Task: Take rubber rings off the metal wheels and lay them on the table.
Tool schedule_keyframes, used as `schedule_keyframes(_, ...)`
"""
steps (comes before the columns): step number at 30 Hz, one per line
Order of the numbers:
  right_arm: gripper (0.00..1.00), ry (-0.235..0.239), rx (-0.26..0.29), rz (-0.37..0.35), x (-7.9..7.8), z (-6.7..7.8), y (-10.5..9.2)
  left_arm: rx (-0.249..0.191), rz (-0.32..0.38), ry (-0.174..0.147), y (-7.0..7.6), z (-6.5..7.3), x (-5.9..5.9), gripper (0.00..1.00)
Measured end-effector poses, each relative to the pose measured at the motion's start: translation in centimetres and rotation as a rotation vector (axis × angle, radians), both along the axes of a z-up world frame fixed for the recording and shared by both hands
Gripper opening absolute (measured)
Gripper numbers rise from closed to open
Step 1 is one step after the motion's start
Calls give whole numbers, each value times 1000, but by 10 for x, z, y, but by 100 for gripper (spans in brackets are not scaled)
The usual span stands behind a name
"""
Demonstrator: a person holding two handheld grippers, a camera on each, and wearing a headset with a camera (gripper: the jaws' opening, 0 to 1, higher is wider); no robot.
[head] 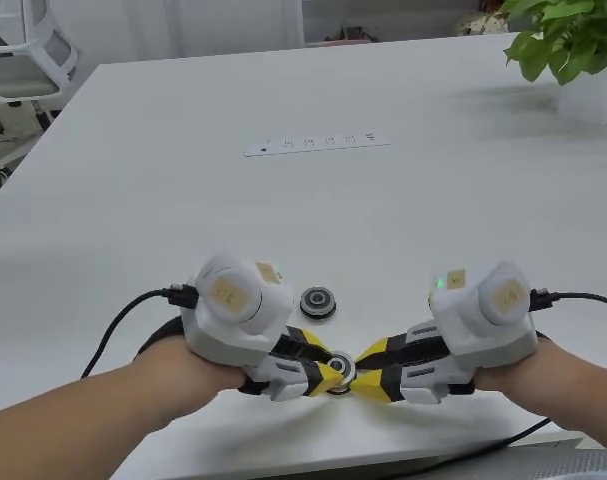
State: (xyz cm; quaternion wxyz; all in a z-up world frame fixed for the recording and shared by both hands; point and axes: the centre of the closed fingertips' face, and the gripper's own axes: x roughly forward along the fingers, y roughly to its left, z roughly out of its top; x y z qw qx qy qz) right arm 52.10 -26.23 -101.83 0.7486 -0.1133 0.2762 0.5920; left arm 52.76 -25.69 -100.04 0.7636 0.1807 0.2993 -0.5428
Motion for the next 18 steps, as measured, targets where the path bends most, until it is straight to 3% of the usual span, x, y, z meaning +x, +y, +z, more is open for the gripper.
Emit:
schedule_keyframes(3,11,4,-4,-8,-1,0,0,16,-11,-29,0,-1,-1,14)
schedule_keyframes(12,3,29,0,-33,-1,-1,-3,22,-2,-58,0,-1,-1,14)
schedule_keyframes(18,0,126,43,-120,2,-1,-6,30,9,-81,1,-2,-1,13)
